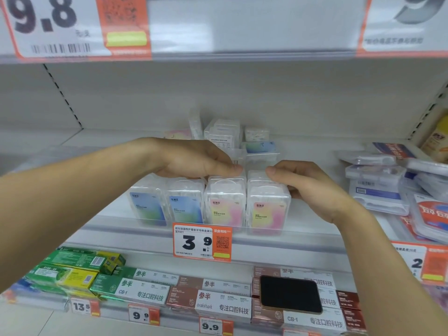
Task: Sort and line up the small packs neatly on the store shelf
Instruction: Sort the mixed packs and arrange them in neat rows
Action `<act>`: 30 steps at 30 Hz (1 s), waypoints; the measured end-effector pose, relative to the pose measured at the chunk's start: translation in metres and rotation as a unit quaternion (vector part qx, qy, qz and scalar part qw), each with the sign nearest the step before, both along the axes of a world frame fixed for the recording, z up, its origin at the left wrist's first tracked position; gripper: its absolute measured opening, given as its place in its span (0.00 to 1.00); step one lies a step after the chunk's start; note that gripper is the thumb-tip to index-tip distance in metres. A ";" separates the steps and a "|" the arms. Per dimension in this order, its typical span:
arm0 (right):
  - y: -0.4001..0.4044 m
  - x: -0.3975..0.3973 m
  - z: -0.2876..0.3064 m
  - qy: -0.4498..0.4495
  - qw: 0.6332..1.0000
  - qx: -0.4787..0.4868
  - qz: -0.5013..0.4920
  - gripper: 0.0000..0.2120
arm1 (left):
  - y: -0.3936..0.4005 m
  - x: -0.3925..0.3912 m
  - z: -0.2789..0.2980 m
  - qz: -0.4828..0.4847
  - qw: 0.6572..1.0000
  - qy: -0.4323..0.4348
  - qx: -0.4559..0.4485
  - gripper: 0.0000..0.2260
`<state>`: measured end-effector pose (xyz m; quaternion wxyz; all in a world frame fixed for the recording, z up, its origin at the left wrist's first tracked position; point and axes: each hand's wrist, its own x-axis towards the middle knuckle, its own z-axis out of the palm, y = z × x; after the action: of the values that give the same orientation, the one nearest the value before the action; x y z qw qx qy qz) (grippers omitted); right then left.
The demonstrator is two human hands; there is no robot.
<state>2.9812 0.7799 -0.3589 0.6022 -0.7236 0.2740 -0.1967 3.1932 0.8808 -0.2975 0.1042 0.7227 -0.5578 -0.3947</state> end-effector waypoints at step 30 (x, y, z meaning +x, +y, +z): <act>-0.041 0.109 0.031 0.261 0.893 -0.363 0.048 0.18 | -0.008 0.115 -0.048 0.040 0.956 -0.174 -0.231 0.26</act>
<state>3.0907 0.7392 -0.3282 0.2130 -0.9295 0.2957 -0.0569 3.3087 0.8727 -0.3459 0.1850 0.7580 -0.6141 -0.1186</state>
